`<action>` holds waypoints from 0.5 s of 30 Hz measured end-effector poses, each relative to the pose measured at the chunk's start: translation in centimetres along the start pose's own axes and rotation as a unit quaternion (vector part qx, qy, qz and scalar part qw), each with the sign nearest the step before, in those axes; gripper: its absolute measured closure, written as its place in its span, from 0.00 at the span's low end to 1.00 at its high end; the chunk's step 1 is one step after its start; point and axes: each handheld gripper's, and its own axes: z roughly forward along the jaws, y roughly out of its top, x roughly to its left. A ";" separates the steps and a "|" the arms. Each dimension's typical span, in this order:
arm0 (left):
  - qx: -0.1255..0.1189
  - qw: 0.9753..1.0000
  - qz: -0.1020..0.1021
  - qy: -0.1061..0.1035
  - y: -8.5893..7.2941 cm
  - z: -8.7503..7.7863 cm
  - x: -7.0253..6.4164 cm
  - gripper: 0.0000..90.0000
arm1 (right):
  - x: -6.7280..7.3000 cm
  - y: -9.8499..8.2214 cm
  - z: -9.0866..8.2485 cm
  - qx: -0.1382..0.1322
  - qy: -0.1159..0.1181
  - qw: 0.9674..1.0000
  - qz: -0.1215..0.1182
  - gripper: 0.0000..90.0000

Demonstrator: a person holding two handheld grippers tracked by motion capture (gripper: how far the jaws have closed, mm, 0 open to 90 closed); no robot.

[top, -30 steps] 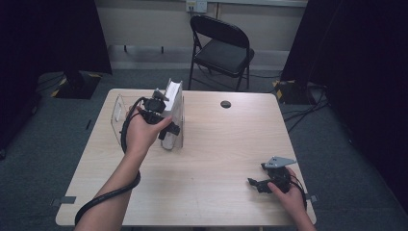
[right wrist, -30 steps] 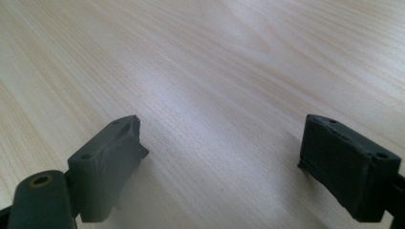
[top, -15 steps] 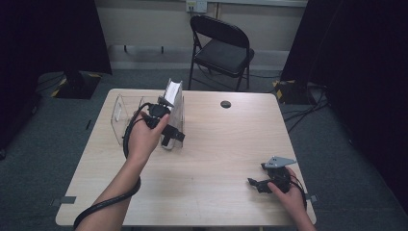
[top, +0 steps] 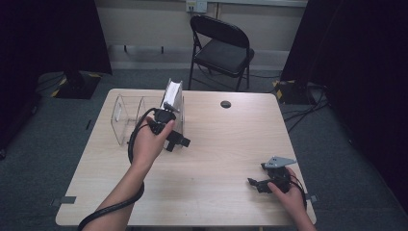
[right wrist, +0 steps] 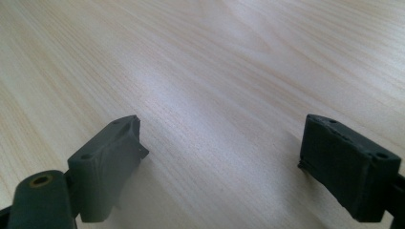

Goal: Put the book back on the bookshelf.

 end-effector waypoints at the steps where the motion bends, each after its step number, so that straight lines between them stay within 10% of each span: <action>1: 0.002 1.000 0.000 -0.002 0.0 0.1 -0.1 0.18 | 0.0 0.0 0.0 0.000 0.000 1.000 0.000 0.14; 15: -0.002 1.000 0.021 -0.023 -0.7 1.4 -1.5 0.18 | 0.0 0.0 0.0 0.000 0.000 1.000 -0.001 0.14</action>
